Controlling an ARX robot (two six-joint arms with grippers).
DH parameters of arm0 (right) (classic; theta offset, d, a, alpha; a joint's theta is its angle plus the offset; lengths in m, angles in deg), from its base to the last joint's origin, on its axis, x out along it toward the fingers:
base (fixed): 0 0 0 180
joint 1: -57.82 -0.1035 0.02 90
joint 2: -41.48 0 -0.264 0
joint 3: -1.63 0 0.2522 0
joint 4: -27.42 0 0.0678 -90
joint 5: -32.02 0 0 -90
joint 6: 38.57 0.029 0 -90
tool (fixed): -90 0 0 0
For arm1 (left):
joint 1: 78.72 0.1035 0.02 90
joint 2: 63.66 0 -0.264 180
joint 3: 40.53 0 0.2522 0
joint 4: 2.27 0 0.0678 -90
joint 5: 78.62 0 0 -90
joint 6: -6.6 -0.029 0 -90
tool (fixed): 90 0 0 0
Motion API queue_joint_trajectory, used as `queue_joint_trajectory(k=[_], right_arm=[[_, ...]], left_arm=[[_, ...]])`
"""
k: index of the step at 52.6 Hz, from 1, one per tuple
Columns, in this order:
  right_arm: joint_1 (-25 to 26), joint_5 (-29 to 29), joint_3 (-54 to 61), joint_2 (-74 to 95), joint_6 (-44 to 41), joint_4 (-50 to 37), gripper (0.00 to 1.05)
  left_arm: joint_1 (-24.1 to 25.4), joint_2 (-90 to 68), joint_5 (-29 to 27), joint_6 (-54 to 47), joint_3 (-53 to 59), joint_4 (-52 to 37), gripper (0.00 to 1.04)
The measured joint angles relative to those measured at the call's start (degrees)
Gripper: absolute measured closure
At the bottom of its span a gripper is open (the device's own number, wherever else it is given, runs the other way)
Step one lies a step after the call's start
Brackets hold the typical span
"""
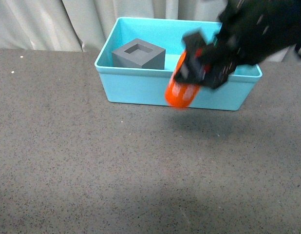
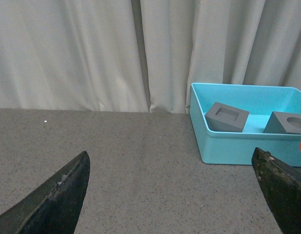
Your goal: Place gray and orange parts in blue box
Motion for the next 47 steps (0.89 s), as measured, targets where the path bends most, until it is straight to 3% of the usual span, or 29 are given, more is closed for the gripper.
queue_joint_trajectory(k=[4, 16, 28, 47], right_arm=[[3.10, -0.70, -3.10, -2.97, 3.52, -1.53, 0.59], [5.55, 1.01, -11.08, 2.58, 8.02, -4.35, 0.59], [5.18, 1.99, -18.29, 14.71, 10.08, -4.35, 0.59], [2.71, 3.69, -32.76, 28.44, 10.32, 4.96, 0.59]], left_arm=[[0.00, -0.02, 0.00, 0.00, 0.00, 0.00, 0.07], [0.00, 0.00, 0.00, 0.00, 0.00, 0.00, 0.07], [0.00, -0.02, 0.00, 0.00, 0.00, 0.00, 0.07], [0.02, -0.02, 0.02, 0.00, 0.00, 0.00, 0.07]])
